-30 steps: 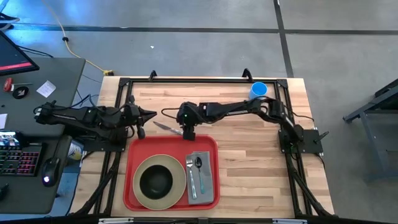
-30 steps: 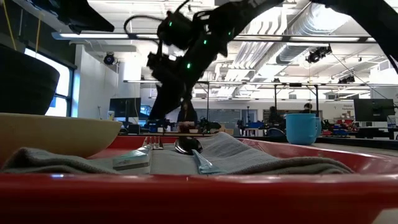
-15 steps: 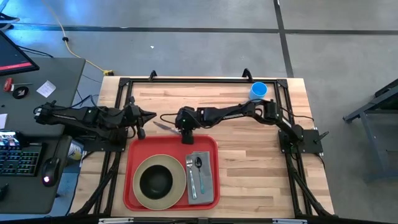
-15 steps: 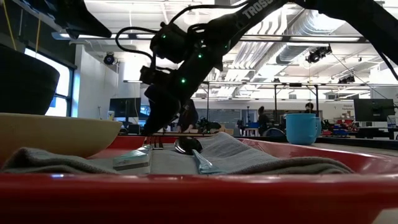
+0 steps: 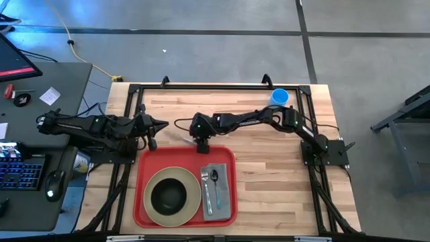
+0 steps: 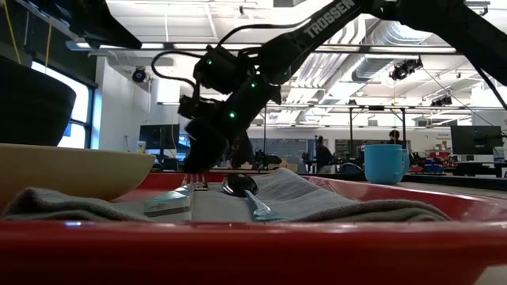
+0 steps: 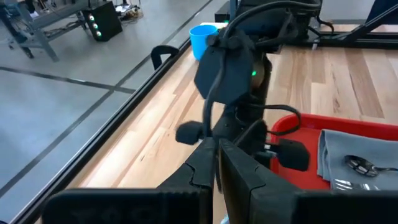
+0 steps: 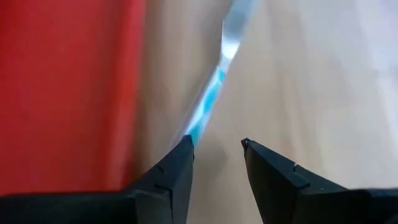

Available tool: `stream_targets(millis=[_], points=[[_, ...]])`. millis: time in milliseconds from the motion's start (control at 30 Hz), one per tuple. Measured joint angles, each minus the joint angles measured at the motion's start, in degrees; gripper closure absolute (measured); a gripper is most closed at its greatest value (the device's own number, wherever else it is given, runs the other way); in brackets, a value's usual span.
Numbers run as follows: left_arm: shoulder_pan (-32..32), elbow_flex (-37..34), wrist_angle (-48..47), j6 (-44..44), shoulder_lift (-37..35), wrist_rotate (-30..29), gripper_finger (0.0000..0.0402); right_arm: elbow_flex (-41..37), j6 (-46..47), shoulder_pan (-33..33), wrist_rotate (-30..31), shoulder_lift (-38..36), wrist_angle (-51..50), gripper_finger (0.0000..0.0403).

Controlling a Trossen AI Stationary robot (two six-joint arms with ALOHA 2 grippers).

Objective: Set up tray
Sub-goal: Put the white patterned table knife on top of the gray table napkin to the right of the blue spoon

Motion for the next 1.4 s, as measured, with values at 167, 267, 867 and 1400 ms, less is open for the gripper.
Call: stream_targets(millis=[167, 267, 867, 1400], points=[[0.0, 0.0, -0.1, 0.7, 0.0, 0.0, 0.0346, 0.1, -2.1, -1.7, 5.3, -0.2, -6.2, 0.0265], [0.0, 0.0, -0.5, 0.7, 0.0, 0.0, 0.0346, 0.0, -1.6, -3.0, 5.3, -1.0, -9.3, 0.0265], [0.0, 0.0, -1.8, 0.0, 0.0, -0.1, 0.0346, -0.3, 6.8, -2.7, -7.5, -4.6, -3.0, 0.0265], [0.0, 0.0, -1.8, 0.7, 0.0, -0.1, 0.0346, -0.3, 7.5, -0.5, -7.5, -0.6, 1.0, 0.0265]])
